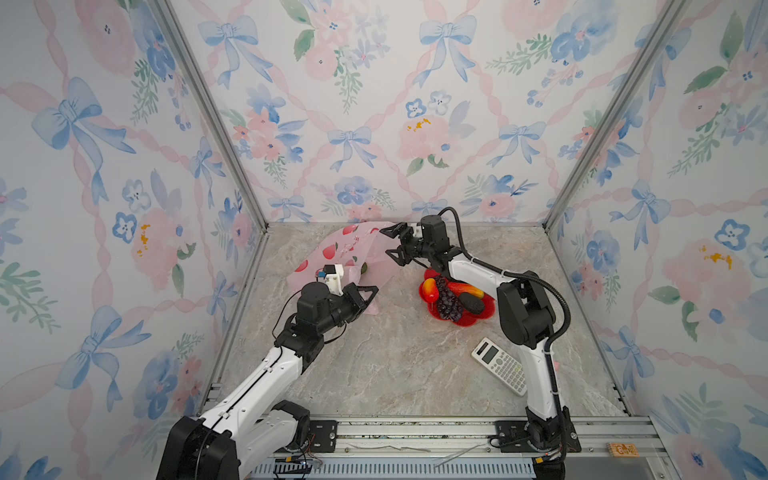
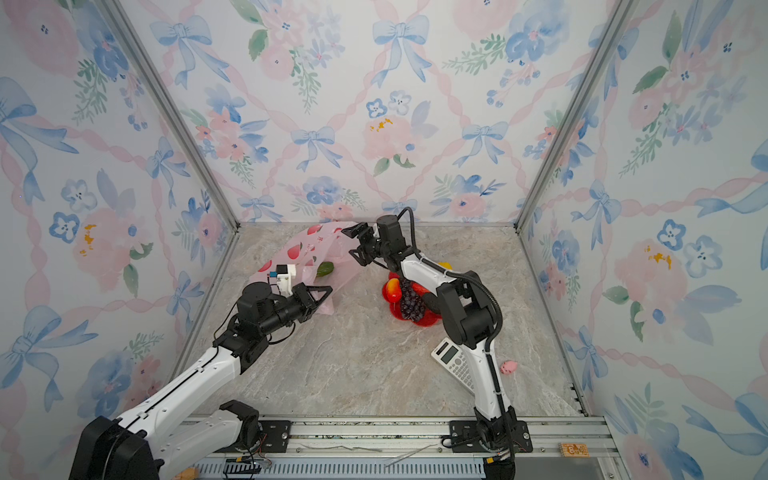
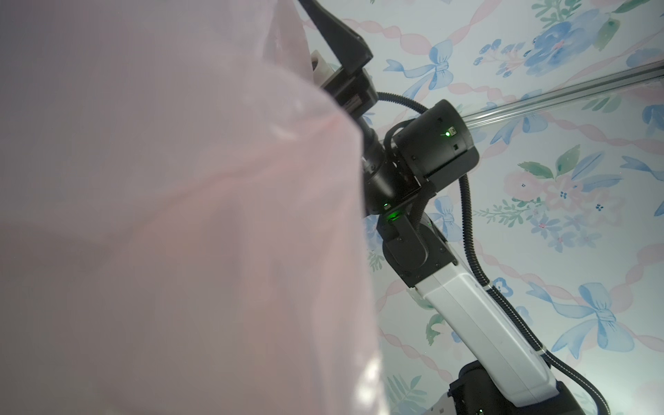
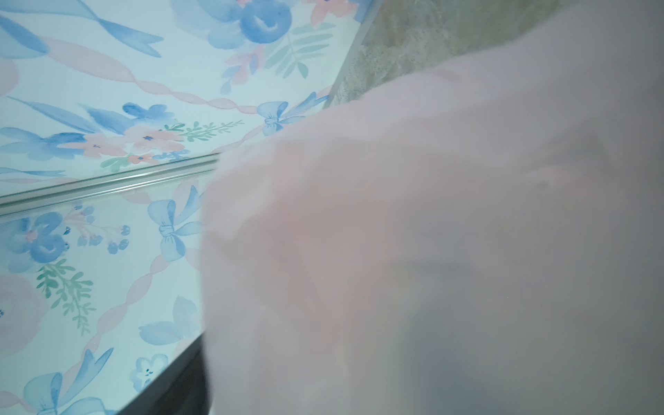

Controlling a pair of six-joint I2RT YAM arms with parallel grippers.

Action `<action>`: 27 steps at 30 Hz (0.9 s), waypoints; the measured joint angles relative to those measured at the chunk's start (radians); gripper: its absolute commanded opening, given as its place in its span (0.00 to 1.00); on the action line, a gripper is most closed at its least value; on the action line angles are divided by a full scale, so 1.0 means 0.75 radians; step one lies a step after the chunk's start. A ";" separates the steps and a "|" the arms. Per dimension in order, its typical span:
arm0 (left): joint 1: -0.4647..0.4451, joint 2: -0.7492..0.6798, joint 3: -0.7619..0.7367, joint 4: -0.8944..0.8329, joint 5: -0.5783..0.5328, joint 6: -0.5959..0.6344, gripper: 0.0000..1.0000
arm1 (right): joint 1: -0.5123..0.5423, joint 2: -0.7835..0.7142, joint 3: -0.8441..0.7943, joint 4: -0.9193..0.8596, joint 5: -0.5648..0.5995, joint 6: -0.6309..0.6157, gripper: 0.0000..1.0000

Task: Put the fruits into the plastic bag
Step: 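Open the right gripper and withdraw it from the bag toward the bowl, then lower the right gripper onto the yellow fruit in the red bowl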

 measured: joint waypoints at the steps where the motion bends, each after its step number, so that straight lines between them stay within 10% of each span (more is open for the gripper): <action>1: 0.000 0.000 0.000 0.001 0.004 -0.004 0.00 | -0.007 -0.026 -0.012 0.006 0.000 -0.006 0.83; 27: -0.009 0.071 0.063 0.001 0.033 -0.007 0.00 | -0.055 -0.496 -0.178 -0.499 -0.293 -0.186 0.96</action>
